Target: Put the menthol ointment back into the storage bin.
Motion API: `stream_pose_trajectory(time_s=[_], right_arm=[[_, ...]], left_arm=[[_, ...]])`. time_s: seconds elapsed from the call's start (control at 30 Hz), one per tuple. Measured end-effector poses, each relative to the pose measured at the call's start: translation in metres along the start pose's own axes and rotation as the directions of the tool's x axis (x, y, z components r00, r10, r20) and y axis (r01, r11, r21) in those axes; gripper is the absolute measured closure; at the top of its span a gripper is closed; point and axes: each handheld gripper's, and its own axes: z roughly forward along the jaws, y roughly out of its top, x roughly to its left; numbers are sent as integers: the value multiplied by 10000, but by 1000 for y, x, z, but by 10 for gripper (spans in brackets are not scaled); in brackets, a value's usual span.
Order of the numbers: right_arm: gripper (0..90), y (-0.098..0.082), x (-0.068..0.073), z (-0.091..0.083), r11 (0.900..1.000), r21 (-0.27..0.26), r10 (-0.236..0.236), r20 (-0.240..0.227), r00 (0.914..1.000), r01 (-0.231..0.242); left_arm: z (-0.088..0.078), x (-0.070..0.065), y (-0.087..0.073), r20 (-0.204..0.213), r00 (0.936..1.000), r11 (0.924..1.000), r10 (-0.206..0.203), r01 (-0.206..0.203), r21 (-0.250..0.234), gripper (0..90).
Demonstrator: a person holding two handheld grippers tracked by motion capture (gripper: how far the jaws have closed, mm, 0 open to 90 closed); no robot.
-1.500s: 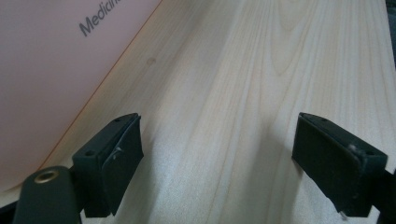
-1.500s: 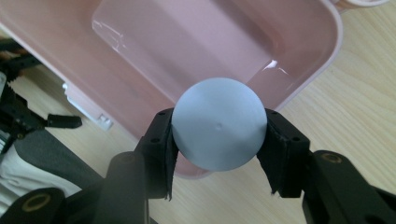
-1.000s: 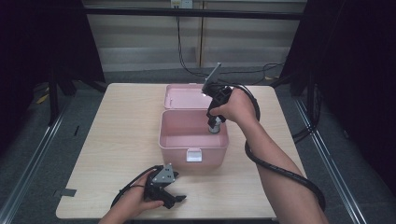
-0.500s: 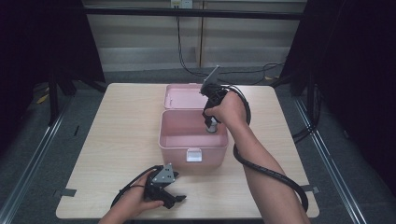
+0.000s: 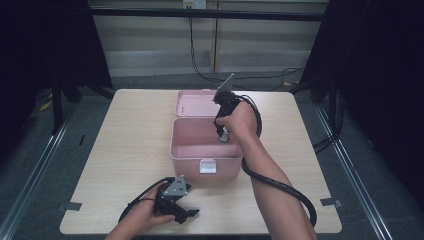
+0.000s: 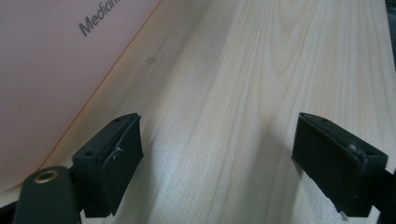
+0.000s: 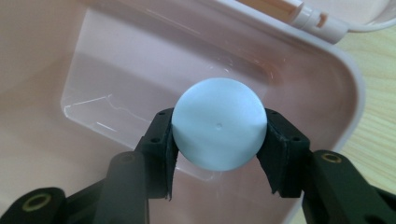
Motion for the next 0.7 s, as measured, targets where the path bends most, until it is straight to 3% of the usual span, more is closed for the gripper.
stream_pose_trajectory(time_s=[0.7], right_arm=[[505,9,-1,23,9957,-234,899,271,9956,-893]], left_arm=[[0,0,0,-10,10000,10000,18,-18,-4,153]])
